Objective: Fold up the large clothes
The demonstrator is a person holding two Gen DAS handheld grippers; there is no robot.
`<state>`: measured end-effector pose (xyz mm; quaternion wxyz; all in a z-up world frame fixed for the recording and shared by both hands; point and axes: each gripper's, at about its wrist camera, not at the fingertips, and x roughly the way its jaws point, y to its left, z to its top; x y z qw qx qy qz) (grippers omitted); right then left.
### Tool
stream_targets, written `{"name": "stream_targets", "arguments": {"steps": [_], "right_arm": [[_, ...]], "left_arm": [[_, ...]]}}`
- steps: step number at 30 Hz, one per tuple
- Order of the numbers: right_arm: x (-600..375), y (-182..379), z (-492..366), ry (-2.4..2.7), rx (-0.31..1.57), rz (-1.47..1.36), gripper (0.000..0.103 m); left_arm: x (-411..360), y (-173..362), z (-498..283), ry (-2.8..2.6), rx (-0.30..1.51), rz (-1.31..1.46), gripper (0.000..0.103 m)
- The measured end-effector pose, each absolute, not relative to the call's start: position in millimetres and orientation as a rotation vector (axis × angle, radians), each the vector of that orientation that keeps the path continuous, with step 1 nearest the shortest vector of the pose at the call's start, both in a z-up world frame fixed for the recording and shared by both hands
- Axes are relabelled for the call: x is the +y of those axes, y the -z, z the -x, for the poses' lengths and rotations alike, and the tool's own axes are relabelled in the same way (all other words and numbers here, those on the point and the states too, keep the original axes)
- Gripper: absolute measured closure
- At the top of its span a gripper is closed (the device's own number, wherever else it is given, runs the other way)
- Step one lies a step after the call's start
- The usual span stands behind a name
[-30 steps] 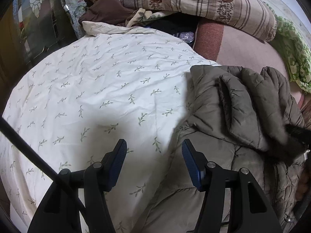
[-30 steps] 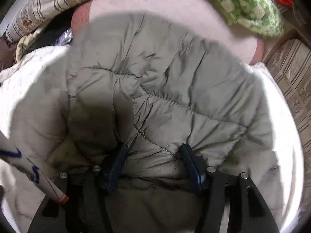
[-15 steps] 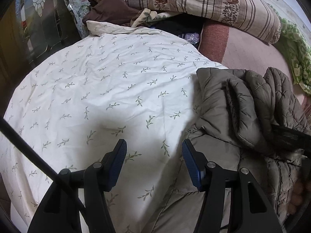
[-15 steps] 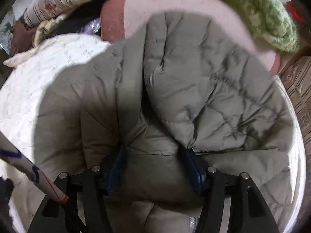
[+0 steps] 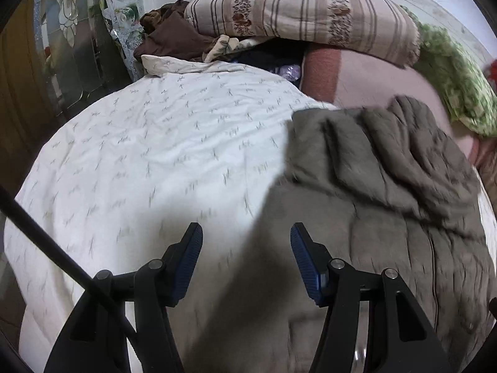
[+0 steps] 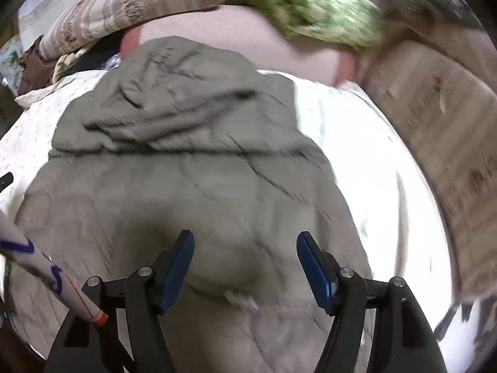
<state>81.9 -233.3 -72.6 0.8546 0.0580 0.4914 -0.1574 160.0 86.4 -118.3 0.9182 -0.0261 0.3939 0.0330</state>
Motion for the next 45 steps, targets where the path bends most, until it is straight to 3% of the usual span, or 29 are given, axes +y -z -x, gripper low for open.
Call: {"name": "stream_targets", "arguments": {"steps": [8, 15, 33, 45], "right_arm": [[-267, 92, -31, 0.298, 1.026, -0.304, 0.030], [-237, 88, -17, 0.236, 0.973, -0.191, 0.030], [-197, 86, -5, 0.191, 0.953, -0.091, 0.027], [-277, 79, 6, 0.397, 0.967, -0.207, 0.025]], "left_arm": [[73, 122, -70, -0.120, 0.882, 0.003, 0.045], [53, 100, -30, -0.118, 0.878, 0.001, 0.045], [22, 99, -7, -0.041, 0.879, -0.032, 0.045], [43, 107, -7, -0.058, 0.897, -0.004, 0.045]]}}
